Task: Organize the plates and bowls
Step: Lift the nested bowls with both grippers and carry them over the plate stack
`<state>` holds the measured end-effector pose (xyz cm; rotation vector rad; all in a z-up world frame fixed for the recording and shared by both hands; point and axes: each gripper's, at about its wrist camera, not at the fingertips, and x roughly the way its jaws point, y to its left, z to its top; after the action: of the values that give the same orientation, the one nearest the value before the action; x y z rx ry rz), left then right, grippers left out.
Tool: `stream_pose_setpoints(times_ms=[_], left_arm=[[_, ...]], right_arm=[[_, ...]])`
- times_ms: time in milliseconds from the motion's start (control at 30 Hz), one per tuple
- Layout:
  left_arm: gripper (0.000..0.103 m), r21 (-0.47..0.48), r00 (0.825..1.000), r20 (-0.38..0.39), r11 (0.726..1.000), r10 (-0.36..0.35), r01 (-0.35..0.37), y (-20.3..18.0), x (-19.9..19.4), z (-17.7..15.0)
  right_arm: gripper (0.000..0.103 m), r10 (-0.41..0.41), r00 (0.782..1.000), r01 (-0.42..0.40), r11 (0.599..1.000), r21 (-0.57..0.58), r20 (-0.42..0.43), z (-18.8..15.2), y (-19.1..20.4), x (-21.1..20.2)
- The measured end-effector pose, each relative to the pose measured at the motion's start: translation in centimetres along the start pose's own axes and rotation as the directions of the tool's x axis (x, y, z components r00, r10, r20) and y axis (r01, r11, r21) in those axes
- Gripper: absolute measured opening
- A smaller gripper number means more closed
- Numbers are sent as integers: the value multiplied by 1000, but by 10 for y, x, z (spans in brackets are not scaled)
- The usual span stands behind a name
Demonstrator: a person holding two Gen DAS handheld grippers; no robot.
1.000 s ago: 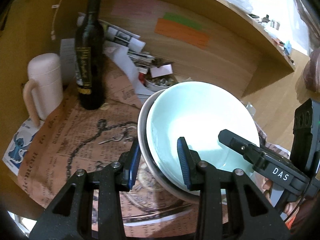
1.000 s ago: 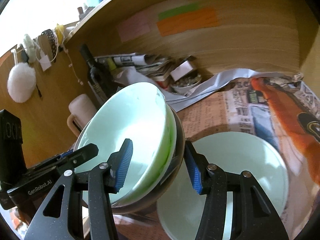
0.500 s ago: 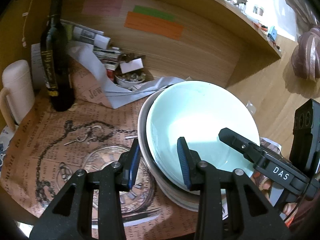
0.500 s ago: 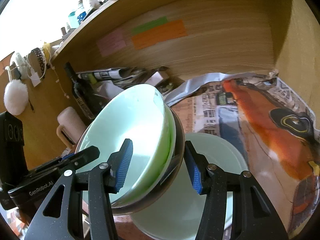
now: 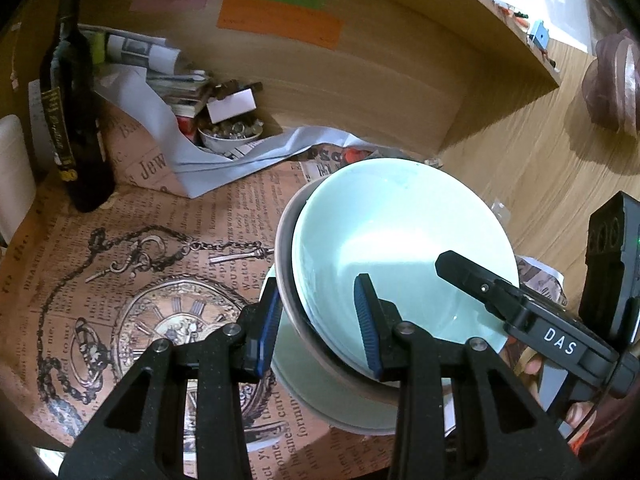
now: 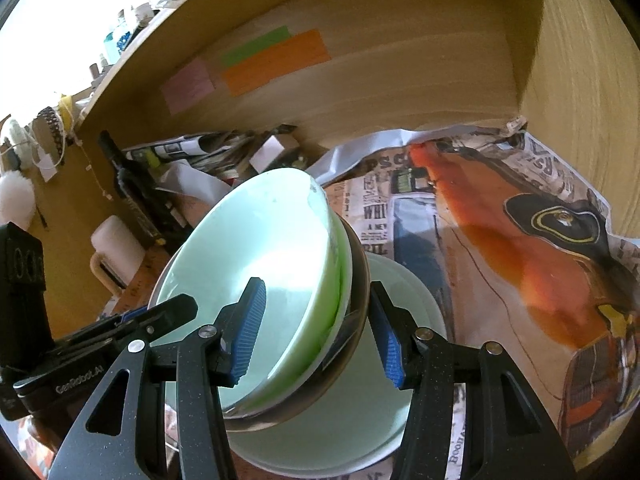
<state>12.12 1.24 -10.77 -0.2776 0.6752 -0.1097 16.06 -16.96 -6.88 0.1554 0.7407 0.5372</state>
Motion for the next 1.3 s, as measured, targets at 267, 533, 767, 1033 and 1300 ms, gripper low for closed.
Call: stream_pose_setpoints(times_ms=[267,533,767,1033,1300], left_arm=[[36,-4,999,-32,1000,-12,11,2,12,2],[36,-6,999,-47,1000,-21,21,3,20,0],[36,-24,998,-56,999,-31,30,8,24,-1],[37,-80,994,-61,994,-85,80,20,28,-2],[49,-3,999,44,1000,0,0,8,4,-1]], right_arm=[[48,-8,1000,8,1000,22,-24,-1,-9,6],[48,-3,999,4,999,33,-35,0,-15,9],[49,21,999,-20,999,46,-33,0,-17,12],[56,32,999,-31,999,25,-32,1,-11,15],[68,-10,1000,10,1000,-21,16,2,-5,-1]])
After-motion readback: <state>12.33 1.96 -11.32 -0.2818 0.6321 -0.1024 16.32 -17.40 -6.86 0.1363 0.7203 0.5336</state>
